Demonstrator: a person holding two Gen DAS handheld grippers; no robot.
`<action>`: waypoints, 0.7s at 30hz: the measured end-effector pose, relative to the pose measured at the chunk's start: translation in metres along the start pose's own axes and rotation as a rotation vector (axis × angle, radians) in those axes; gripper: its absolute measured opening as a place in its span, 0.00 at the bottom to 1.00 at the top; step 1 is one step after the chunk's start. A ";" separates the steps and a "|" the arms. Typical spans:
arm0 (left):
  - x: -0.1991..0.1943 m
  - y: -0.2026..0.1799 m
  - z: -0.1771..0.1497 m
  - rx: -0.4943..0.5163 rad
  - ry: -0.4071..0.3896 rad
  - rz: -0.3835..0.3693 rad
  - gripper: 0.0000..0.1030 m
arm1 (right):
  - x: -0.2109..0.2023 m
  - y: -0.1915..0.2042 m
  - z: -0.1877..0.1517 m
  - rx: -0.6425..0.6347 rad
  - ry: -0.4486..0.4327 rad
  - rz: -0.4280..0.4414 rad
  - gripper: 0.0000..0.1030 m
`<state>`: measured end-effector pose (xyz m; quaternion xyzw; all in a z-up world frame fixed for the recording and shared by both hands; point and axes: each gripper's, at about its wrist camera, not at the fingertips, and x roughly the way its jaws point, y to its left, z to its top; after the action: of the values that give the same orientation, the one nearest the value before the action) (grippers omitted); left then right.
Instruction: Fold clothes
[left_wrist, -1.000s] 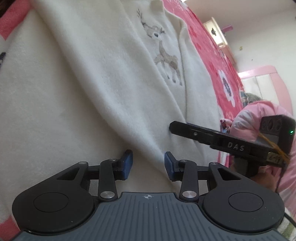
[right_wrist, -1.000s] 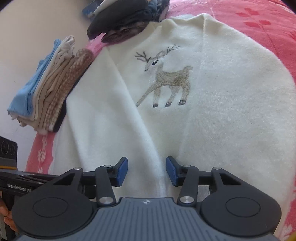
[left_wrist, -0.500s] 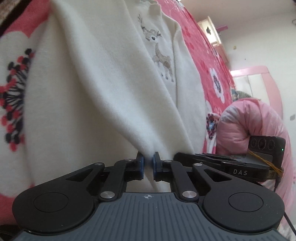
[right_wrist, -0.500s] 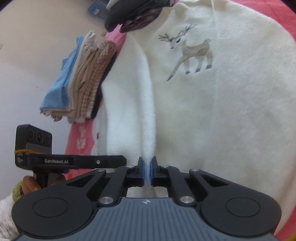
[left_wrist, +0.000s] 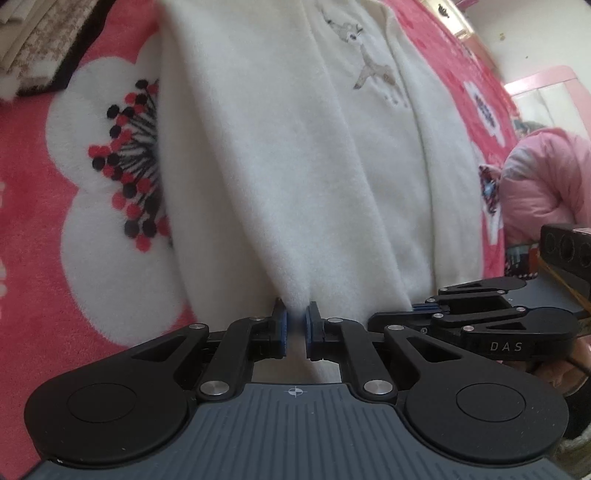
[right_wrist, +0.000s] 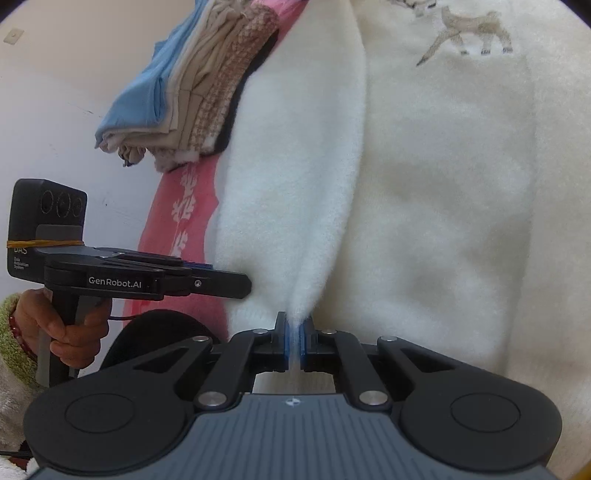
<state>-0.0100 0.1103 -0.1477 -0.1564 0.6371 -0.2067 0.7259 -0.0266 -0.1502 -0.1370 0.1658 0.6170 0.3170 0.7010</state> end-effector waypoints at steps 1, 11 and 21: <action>0.005 0.003 -0.001 -0.009 0.014 0.010 0.09 | 0.008 -0.001 -0.002 -0.009 0.018 -0.027 0.06; -0.042 0.001 0.000 0.107 -0.057 0.002 0.15 | -0.039 0.024 0.026 -0.241 -0.070 -0.197 0.24; 0.006 0.009 0.021 0.162 -0.212 0.009 0.17 | 0.048 0.014 0.128 -0.338 -0.211 -0.283 0.14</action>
<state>0.0119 0.1143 -0.1546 -0.1155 0.5386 -0.2366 0.8003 0.0964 -0.0883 -0.1415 -0.0097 0.4957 0.2950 0.8168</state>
